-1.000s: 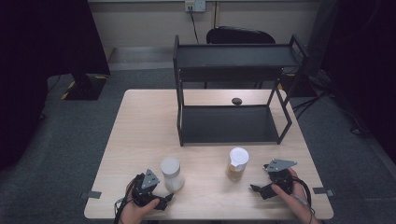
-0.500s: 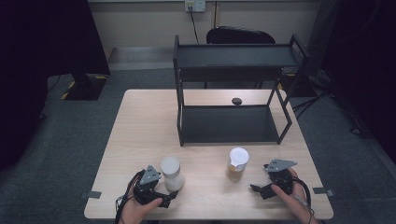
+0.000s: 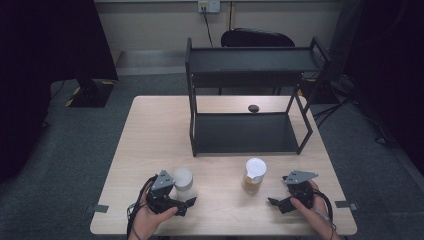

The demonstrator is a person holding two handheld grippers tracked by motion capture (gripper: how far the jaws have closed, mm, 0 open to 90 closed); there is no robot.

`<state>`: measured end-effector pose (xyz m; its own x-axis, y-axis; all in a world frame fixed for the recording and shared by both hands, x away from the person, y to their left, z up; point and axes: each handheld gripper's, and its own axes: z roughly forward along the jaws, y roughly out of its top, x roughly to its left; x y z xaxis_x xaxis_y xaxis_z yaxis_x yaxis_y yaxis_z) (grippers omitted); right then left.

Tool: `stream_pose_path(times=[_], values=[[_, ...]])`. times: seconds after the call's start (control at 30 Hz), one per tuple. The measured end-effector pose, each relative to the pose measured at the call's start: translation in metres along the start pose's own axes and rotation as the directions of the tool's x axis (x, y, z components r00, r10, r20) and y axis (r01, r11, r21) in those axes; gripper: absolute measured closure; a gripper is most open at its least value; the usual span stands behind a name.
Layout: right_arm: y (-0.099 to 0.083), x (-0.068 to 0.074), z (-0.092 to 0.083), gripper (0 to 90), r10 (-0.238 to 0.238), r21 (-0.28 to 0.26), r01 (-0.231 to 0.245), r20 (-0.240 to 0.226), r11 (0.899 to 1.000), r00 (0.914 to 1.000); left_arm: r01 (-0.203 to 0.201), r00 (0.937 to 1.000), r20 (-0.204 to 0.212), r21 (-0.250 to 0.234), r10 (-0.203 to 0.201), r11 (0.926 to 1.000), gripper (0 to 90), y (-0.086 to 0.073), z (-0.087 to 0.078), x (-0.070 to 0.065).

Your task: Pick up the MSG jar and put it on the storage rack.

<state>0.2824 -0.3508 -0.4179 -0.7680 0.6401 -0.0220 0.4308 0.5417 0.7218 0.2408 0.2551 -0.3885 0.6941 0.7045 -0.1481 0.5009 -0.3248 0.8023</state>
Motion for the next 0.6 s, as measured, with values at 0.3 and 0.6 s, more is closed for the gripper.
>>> stream_pose_path(times=[0.3, 0.6], values=[[0.000, 0.000, 0.000, 0.0, 0.000, 0.000, 0.000, 0.000, 1.000, 1.0000, 0.014, 0.9998, -0.013, -0.009, -0.015, 0.9999, 12.8, 0.006, 0.003, -0.001], [0.000, 0.000, 0.000, 0.0, 0.000, 0.000, 0.000, 0.000, 1.000, 1.0000, -0.039, 0.9978, -0.054, -0.001, 0.039, 0.9992, 30.8, 0.012, 0.005, -0.005]])
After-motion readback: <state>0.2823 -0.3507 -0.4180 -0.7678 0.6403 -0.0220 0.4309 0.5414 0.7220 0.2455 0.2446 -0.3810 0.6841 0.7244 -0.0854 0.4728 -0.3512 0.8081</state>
